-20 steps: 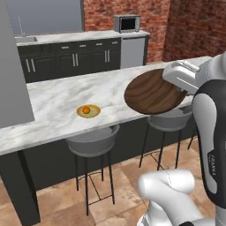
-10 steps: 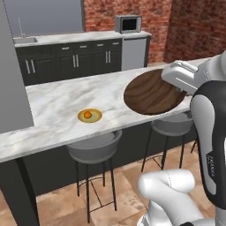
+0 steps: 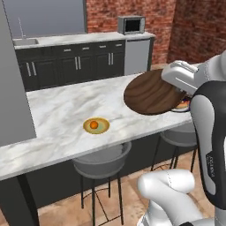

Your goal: Take the smaller bowl and place it next to the appetizer plate on the dining counter , and place the larger bowl next to the plate with cooked food.

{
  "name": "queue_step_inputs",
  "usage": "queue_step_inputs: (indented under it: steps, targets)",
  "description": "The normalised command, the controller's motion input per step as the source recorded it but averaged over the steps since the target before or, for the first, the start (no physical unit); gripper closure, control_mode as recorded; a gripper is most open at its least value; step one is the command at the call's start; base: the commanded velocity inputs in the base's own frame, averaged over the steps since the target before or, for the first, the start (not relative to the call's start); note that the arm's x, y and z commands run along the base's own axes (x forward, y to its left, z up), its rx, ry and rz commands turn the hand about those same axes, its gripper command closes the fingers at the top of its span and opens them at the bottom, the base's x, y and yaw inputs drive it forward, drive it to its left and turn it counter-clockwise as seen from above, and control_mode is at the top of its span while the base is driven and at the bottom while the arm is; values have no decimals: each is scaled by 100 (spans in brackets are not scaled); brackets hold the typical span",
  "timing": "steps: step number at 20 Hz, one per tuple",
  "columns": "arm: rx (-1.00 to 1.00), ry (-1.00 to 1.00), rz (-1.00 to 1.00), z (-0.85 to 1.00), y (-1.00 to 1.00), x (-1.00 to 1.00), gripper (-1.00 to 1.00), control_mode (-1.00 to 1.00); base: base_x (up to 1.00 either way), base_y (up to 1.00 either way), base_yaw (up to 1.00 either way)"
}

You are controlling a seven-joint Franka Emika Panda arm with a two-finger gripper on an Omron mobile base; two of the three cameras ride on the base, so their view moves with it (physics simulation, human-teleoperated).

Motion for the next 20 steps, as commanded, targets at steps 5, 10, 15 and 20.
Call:
queue_step_inputs:
  steps: [5, 10, 15, 20]
  targets:
    - [0, 0, 0, 0, 0, 0, 100, 100, 73, 0, 0]
    - [0, 0, 0, 0, 0, 0, 100, 100, 73, 0, 5]
    - [0, 0, 0, 0, 0, 0, 100, 100, 56, -8, 16]
    - [0, 0, 0, 0, 0, 0, 100, 100, 37, -13, 23]
